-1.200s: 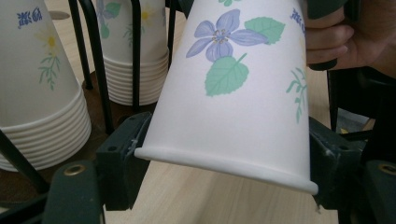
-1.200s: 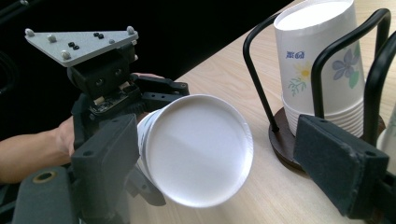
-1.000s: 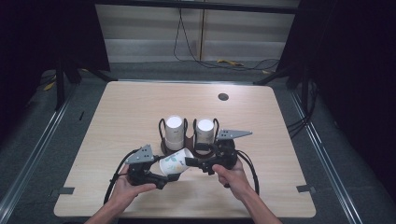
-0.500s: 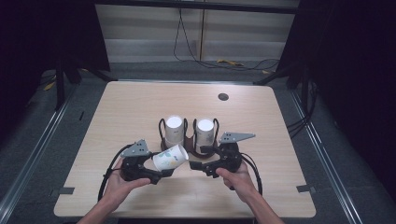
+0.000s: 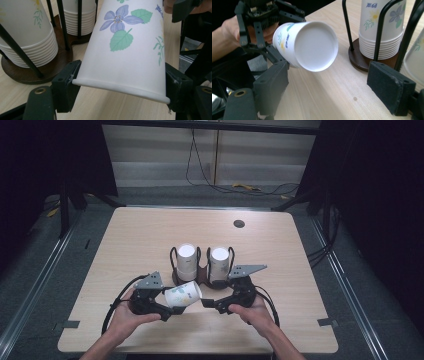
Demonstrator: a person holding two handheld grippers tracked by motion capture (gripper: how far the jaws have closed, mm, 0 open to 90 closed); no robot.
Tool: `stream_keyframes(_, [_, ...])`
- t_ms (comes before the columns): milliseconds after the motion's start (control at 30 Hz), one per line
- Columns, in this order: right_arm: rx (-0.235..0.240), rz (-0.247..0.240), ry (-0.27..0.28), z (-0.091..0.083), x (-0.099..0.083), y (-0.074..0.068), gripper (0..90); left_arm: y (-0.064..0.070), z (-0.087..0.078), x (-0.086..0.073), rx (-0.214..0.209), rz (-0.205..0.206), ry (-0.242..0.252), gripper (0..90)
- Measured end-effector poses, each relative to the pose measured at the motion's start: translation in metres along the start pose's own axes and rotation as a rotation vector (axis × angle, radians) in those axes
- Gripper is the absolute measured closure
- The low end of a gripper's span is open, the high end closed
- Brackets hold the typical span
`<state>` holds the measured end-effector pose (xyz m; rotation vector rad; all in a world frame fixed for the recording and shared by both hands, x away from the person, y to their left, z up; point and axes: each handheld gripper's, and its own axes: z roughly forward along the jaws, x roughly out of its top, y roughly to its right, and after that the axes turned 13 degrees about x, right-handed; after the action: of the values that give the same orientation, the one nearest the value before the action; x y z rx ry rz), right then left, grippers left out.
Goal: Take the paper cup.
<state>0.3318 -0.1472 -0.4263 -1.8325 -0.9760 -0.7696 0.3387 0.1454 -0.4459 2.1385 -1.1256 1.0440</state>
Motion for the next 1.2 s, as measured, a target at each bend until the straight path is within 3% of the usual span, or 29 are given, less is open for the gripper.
stream_keyframes(167, [0.002, -0.012, -0.046, 0.003, -0.002, 0.001, 17.4, -0.001, 0.002, 0.000, -0.013, -0.014, -0.033, 25.7])
stream_keyframes(467, [0.012, -0.033, -0.113, 0.009, -0.006, -0.002, 17.4, 0.002, 0.008, -0.001, 0.006, 0.050, -0.094, 25.7])
stream_keyframes(733, [0.005, -0.061, -0.175, 0.014, -0.007, -0.003, 17.8, 0.003, 0.010, -0.001, -0.020, 0.052, -0.128, 25.6])
stream_keyframes(933, [-0.003, -0.092, -0.226, 0.019, -0.008, -0.003, 17.9, 0.010, 0.014, -0.004, -0.009, 0.112, -0.189, 25.7])
stream_keyframes(967, [0.005, -0.107, -0.253, 0.021, -0.007, -0.004, 17.9, 0.012, 0.015, -0.004, -0.010, 0.152, -0.212, 25.6])
stream_keyframes(1100, [0.015, -0.141, -0.289, 0.025, -0.004, -0.008, 19.0, 0.020, 0.018, -0.002, -0.041, 0.195, -0.207, 25.7])
stream_keyframes(1200, [0.031, -0.154, -0.298, 0.025, -0.002, -0.009, 19.0, 0.023, 0.019, -0.001, -0.017, 0.224, -0.232, 25.8])
